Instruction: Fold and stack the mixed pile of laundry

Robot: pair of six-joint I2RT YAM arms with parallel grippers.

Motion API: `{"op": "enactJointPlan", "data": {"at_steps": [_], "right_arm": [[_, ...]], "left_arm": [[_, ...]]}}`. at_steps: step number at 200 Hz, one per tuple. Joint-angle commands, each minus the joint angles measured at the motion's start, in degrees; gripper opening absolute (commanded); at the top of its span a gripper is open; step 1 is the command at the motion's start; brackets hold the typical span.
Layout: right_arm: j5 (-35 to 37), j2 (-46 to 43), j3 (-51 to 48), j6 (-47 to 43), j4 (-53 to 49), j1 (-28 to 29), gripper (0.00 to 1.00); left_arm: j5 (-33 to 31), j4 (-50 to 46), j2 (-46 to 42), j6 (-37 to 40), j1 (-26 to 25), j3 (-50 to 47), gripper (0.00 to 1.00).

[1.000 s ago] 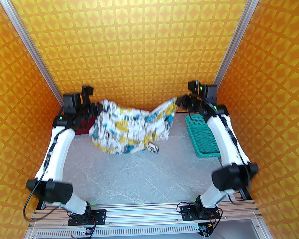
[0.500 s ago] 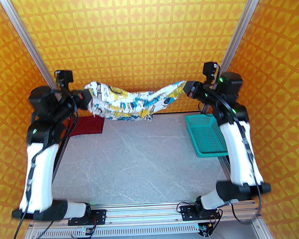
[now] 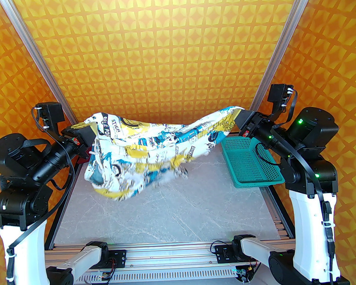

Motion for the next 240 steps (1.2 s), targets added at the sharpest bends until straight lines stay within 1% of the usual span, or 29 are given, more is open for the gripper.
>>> {"op": "enactJointPlan", "data": {"at_steps": [1, 25, 51, 60, 76, 95, 107, 124, 135, 145, 155, 170, 193, 198, 221, 228, 232, 236, 240], "right_arm": [[0.3, 3.4, -0.2, 0.3, -0.3, -0.3, 0.0], [-0.9, 8.0, -0.8, 2.0, 3.8, -0.4, 0.0], [-1.3, 15.9, 1.6, 3.7, 10.9, -0.3, 0.0], [-1.1, 20.0, 4.5, 4.1, 12.1, -0.3, 0.0], [-1.9, 27.2, 12.3, 4.4, 11.6, -0.3, 0.0], [-3.1, 32.7, 20.7, 5.7, 10.7, -0.4, 0.0], [-3.7, 33.6, 23.9, 5.8, 10.9, -0.4, 0.0], [-2.9, 32.6, 24.9, 4.9, 11.6, -0.5, 0.0], [-3.0, 31.1, 23.9, 4.1, 11.5, -0.6, 0.0], [-3.3, 29.1, 21.5, 3.5, 11.6, -0.6, 0.0], [-3.5, 26.3, 15.7, 2.8, 11.8, -0.7, 0.0], [-3.1, 20.1, 4.7, 1.4, 12.9, -0.8, 0.0], [-1.9, 7.9, -20.4, 1.7, 19.7, -0.8, 0.0], [-1.8, 5.7, -25.7, 2.1, 20.7, -0.8, 0.0], [-2.0, -3.9, -49.3, 4.6, 22.4, -0.8, 0.0], [-1.3, -6.5, -56.0, 5.2, 22.0, -0.8, 0.0], [-0.8, -7.9, -59.8, 5.7, 21.6, -0.8, 0.0], [-0.2, -9.2, -63.1, 6.0, 21.1, -0.8, 0.06], [0.3, -10.6, -66.3, 6.2, 20.4, -0.8, 0.14]], "left_arm": [[1.1, -1.3, 2.7, -0.6, 0.2, 0.3, 0.0], [1.3, 1.5, 6.2, -1.5, 0.2, -1.2, 0.0], [1.3, 8.5, 13.3, -0.5, 0.4, -0.5, 0.0], [1.3, 9.9, 17.4, -0.5, 0.7, 1.9, 0.0], [1.3, 10.4, 24.7, -0.1, 0.8, 10.1, 0.0], [1.3, 12.7, 29.5, -1.0, 0.8, 16.4, 0.0], [1.3, 13.6, 30.2, -1.5, 0.8, 18.6, 0.0], [1.3, 14.4, 28.6, -0.7, 0.8, 19.0, 0.0], [1.3, 14.0, 26.7, -0.4, 0.8, 17.6, 0.0], [1.3, 13.3, 24.0, -0.2, 0.8, 14.1, 0.0], [1.3, 13.1, 20.2, -0.3, 0.8, 8.7, 0.0], [1.3, 13.4, 12.8, -0.9, 0.8, -3.4, 0.0], [1.4, 14.5, 0.3, -3.1, 0.6, -26.8, 0.0], [1.5, 14.4, -3.6, -4.0, 0.5, -32.1, 0.01], [3.2, 12.4, -11.9, -8.3, -0.6, -51.4, 0.07], [3.2, 11.0, -13.8, -9.9, -1.3, -55.8, 0.11], [3.1, 10.4, -14.6, -11.1, -1.6, -58.2, 0.16], [3.2, 10.0, -15.4, -11.9, -1.9, -60.0, 0.23], [3.1, 9.5, -16.1, -13.1, -2.3, -62.1, 0.36]]}}
